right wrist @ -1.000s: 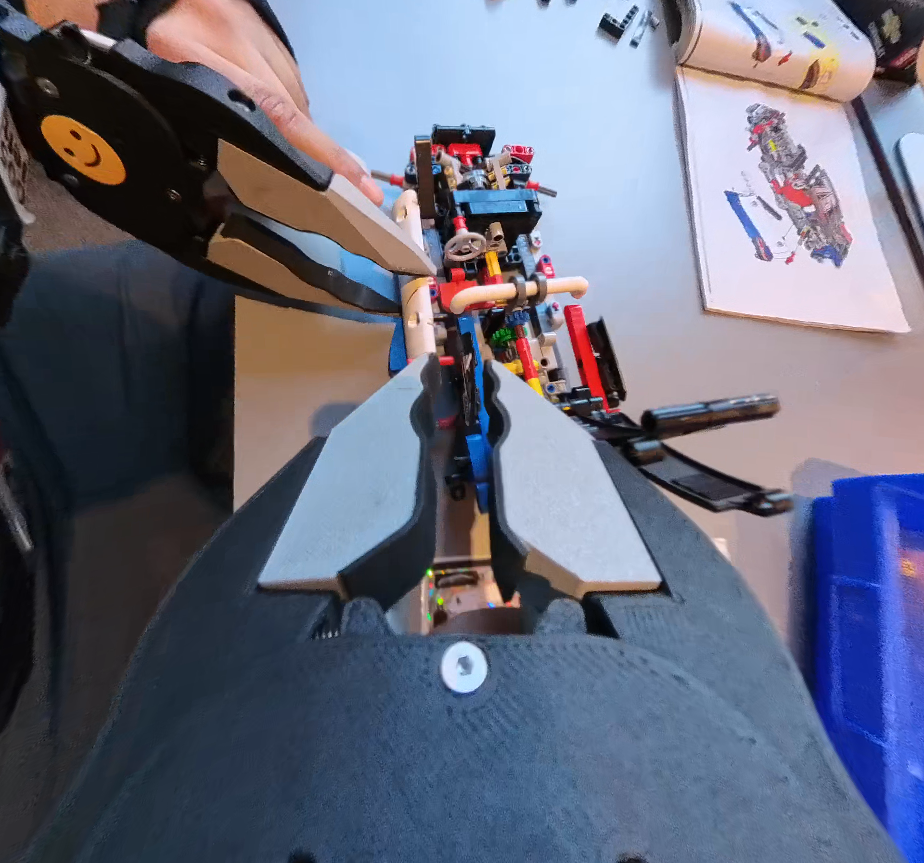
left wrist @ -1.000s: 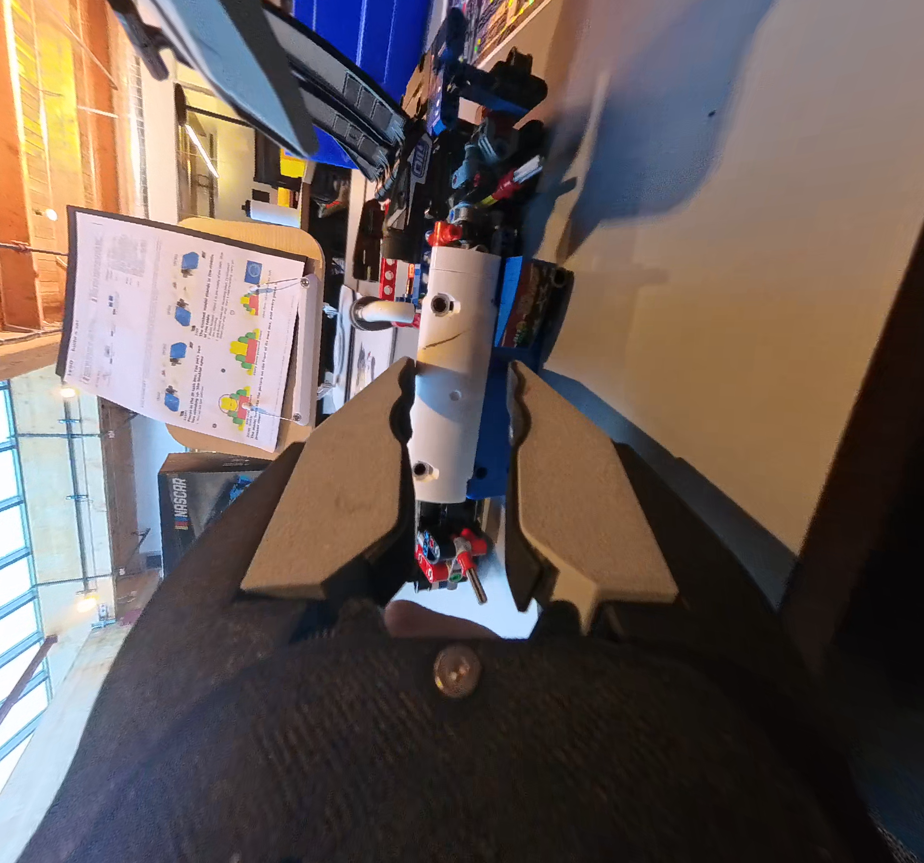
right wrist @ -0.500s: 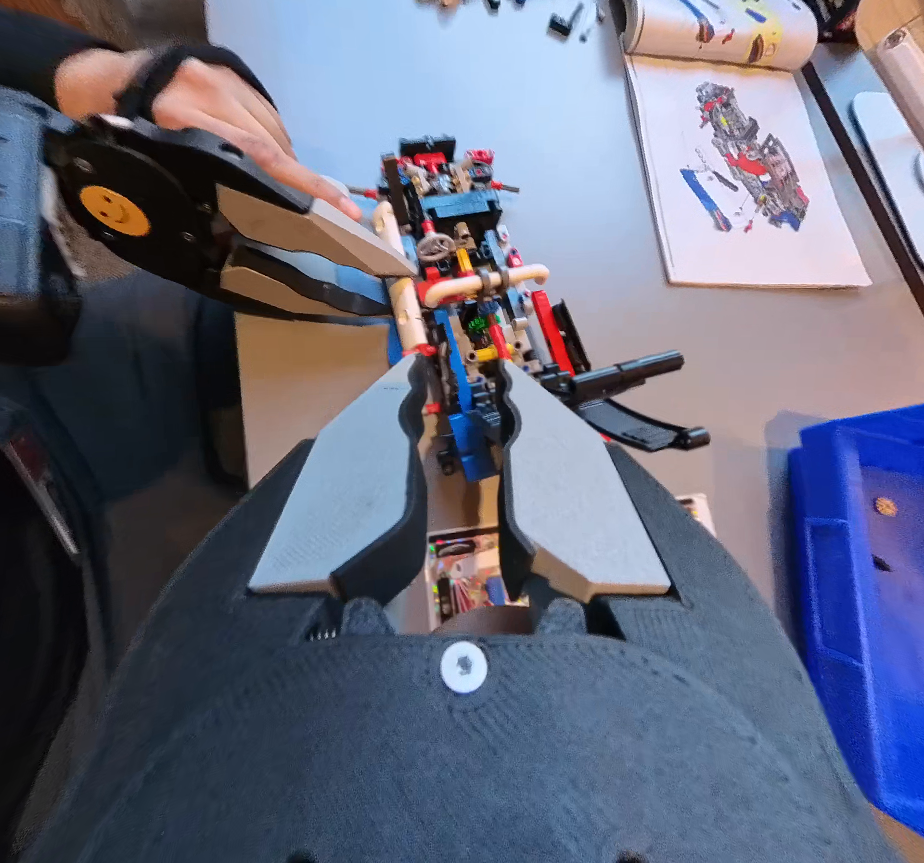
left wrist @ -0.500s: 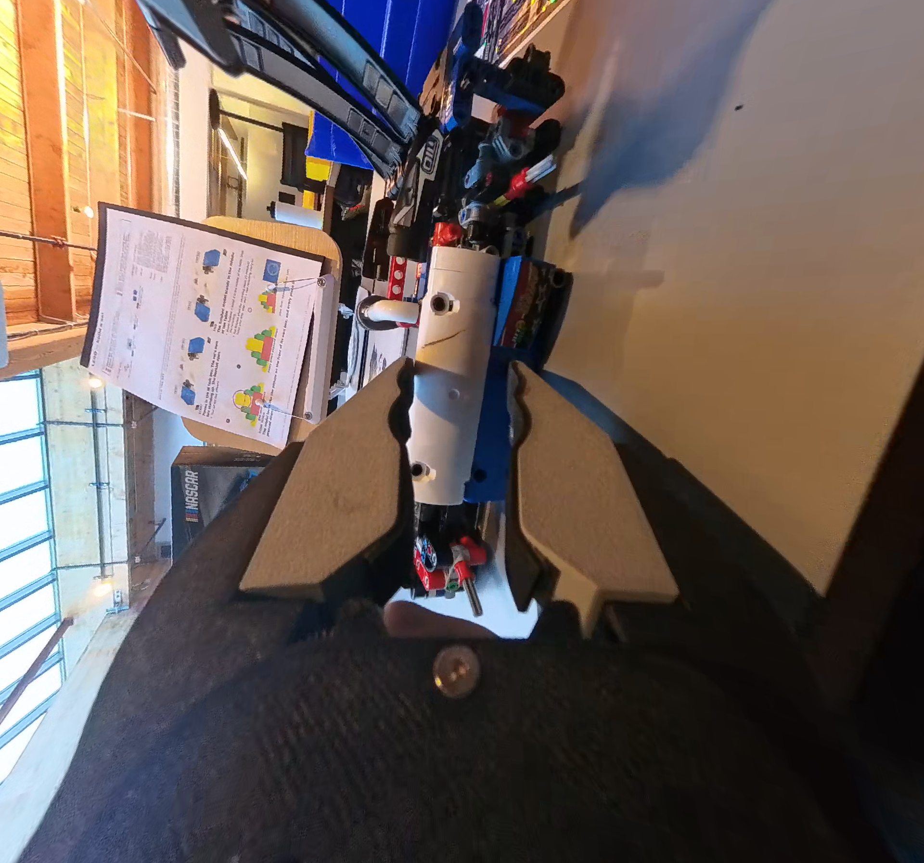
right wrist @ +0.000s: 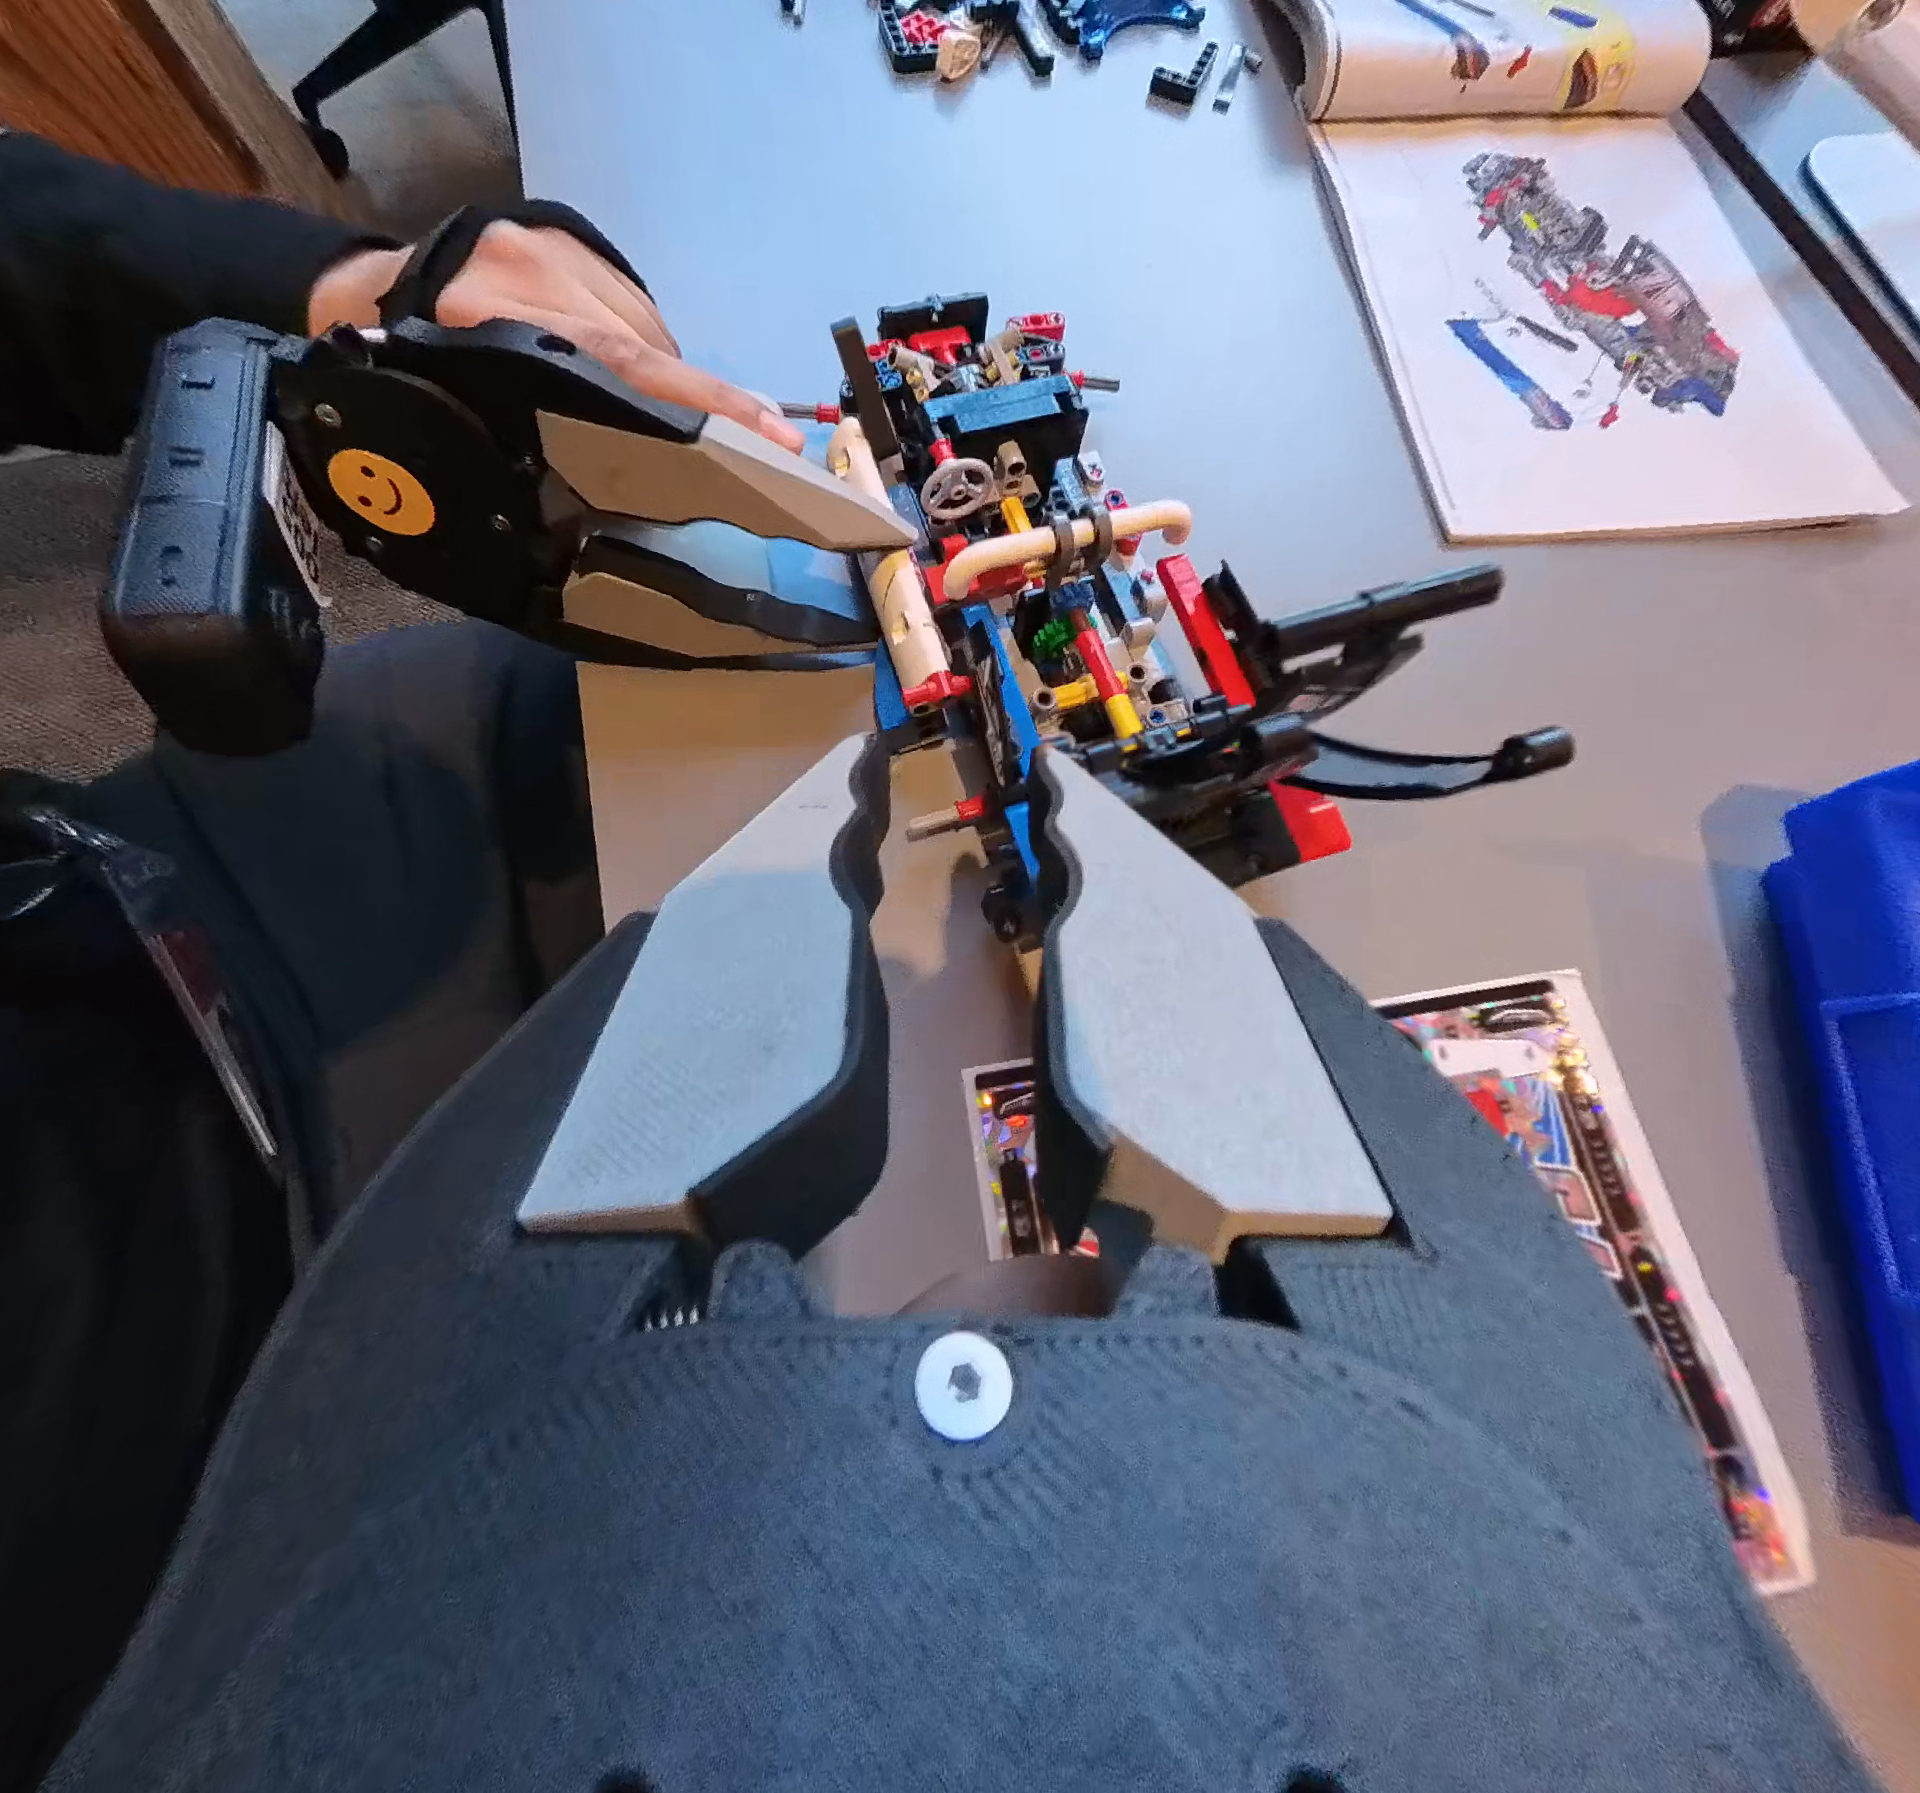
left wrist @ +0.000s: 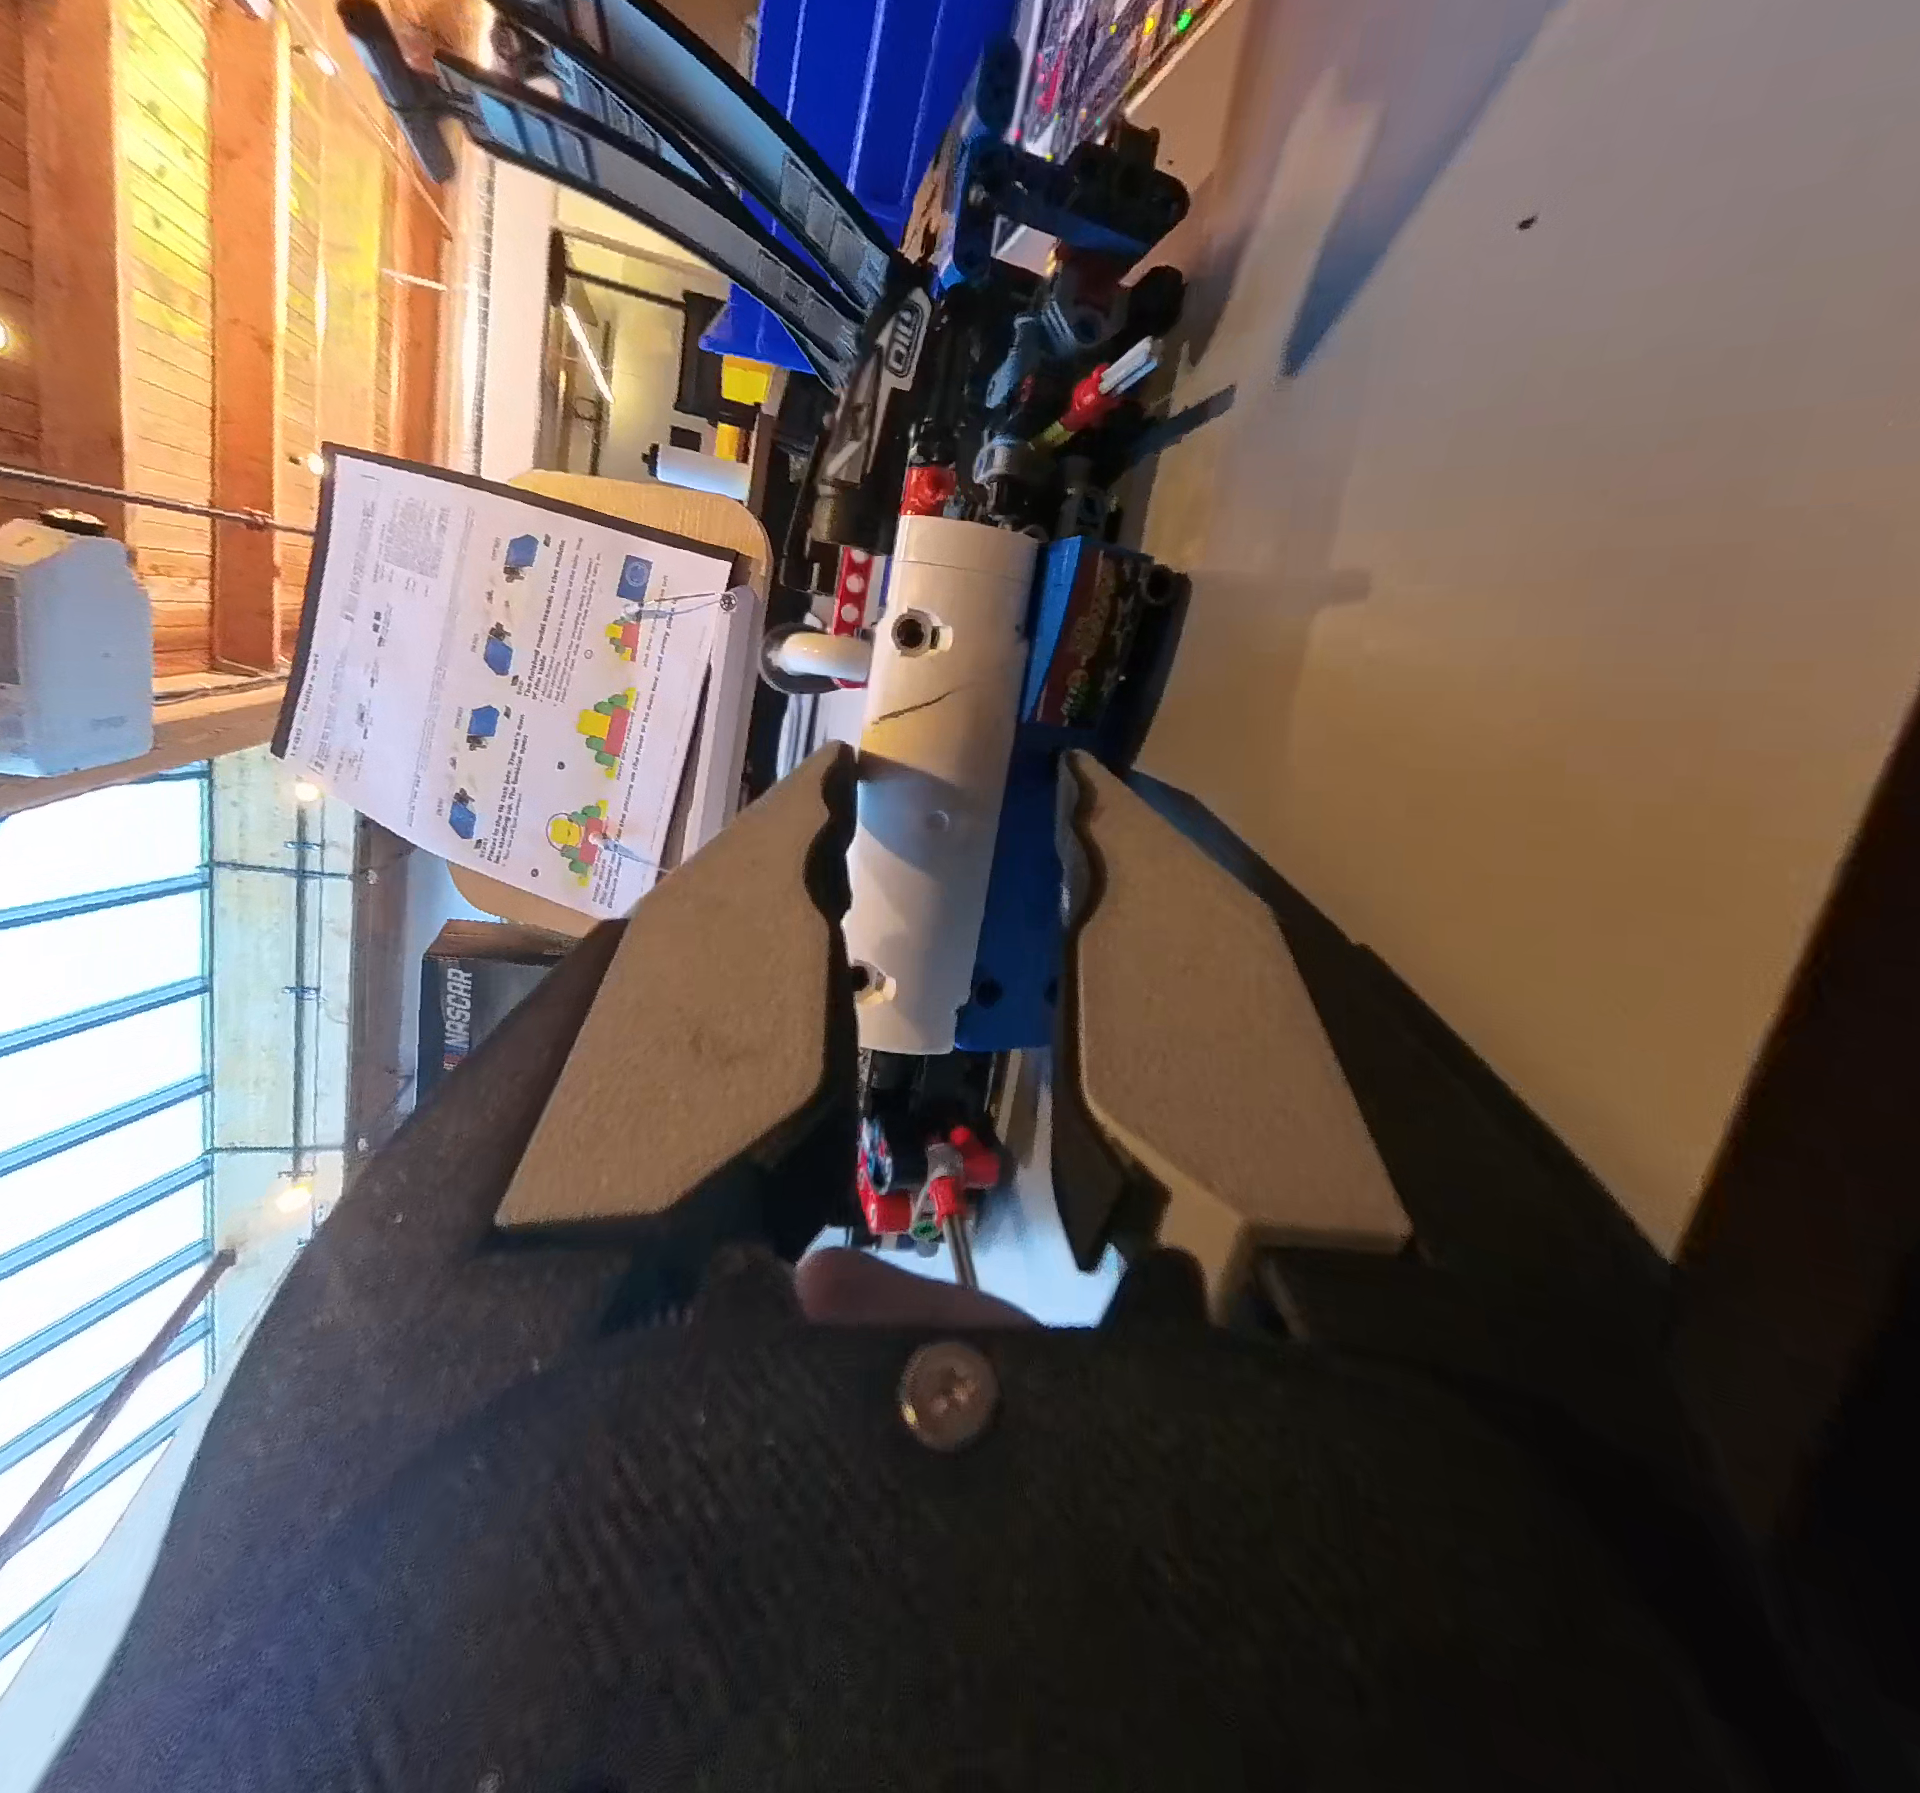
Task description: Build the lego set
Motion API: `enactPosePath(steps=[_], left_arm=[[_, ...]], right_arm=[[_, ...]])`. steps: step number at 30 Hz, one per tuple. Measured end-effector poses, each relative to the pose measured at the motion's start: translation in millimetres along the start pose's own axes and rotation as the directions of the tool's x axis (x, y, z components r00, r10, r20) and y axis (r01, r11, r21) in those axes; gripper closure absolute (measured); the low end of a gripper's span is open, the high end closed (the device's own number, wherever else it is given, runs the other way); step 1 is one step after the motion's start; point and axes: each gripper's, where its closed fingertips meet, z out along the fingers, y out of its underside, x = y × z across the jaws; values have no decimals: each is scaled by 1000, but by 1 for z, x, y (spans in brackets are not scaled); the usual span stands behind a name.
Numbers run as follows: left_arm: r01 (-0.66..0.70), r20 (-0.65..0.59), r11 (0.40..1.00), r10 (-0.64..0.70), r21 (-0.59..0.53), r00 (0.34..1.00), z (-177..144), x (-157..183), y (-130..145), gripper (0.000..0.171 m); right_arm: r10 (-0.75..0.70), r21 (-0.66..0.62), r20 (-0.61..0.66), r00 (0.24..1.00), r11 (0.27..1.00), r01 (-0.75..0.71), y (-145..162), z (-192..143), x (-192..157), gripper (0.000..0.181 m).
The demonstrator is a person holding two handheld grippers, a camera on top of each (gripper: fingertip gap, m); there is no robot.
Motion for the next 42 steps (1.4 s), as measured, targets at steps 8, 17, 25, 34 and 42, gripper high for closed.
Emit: enactPosePath(steps=[8, 17, 25, 34, 42], left_arm=[[26, 39, 999, -28, 47, 999, -1, -1, -1, 136], [19, 29, 999, -20, 42, 999, 1, 0, 0, 135], [22, 33, 999, -23, 46, 999, 0, -1, 0, 135], [18, 35, 999, -20, 44, 999, 0, -1, 0, 136], [18, 36, 999, -20, 45, 999, 0, 0, 0, 136]], right_arm=[[71, 21, 4, 997, 997, -71, 19, 9, 7, 156], [71, -25, 1, 997, 997, -71, 34, 16, 12, 156], [63, -44, 8, 998, 997, -62, 38, 21, 9, 156], [62, -48, 8, 998, 997, -61, 38, 22, 8, 157], [56, -50, 13, 998, 997, -55, 38, 23, 6, 157]])
